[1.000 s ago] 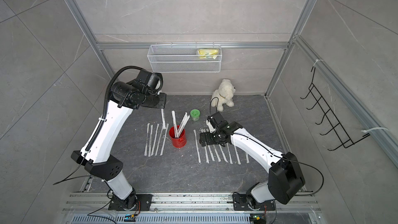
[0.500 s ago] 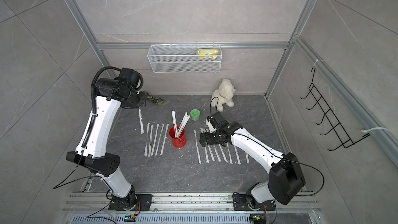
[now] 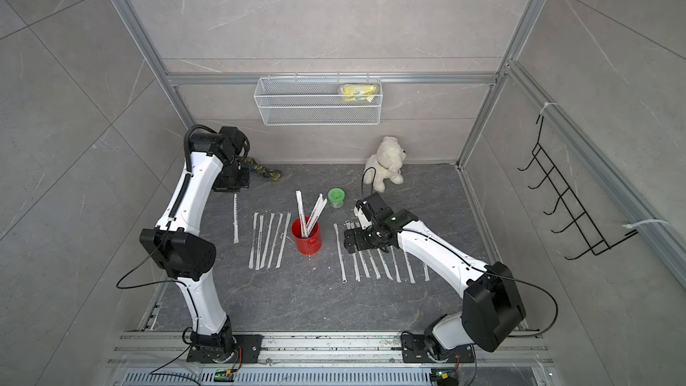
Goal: Take the straws out of the storage container
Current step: Place the straw at the center of the board.
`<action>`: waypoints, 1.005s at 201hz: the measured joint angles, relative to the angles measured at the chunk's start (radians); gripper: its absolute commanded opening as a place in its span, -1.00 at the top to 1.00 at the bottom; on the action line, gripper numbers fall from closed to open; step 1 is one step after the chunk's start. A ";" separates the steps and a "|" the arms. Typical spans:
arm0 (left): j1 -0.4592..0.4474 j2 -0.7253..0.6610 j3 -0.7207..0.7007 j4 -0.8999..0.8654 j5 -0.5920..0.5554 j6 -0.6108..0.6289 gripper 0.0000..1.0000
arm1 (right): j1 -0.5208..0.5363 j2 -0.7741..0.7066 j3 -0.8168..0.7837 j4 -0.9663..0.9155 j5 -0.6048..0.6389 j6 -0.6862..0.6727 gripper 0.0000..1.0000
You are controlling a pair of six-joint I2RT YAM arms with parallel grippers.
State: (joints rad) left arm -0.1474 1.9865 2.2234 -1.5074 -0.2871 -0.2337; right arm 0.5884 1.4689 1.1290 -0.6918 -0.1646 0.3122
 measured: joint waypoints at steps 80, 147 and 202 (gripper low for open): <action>0.050 0.203 -0.027 -0.012 0.030 0.004 0.85 | 0.000 0.043 -0.003 0.012 0.000 -0.018 -0.99; 0.072 0.245 -0.104 -0.007 0.060 0.010 0.85 | 0.000 0.072 -0.003 0.027 0.000 -0.018 -0.99; 0.076 0.272 -0.134 0.022 0.072 0.015 0.85 | 0.000 0.101 -0.003 0.040 0.000 -0.018 -1.00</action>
State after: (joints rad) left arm -0.0711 2.2581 2.0899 -1.4857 -0.2146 -0.2188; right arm 0.5884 1.5703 1.1255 -0.6521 -0.1650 0.2943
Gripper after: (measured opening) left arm 0.077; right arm 0.993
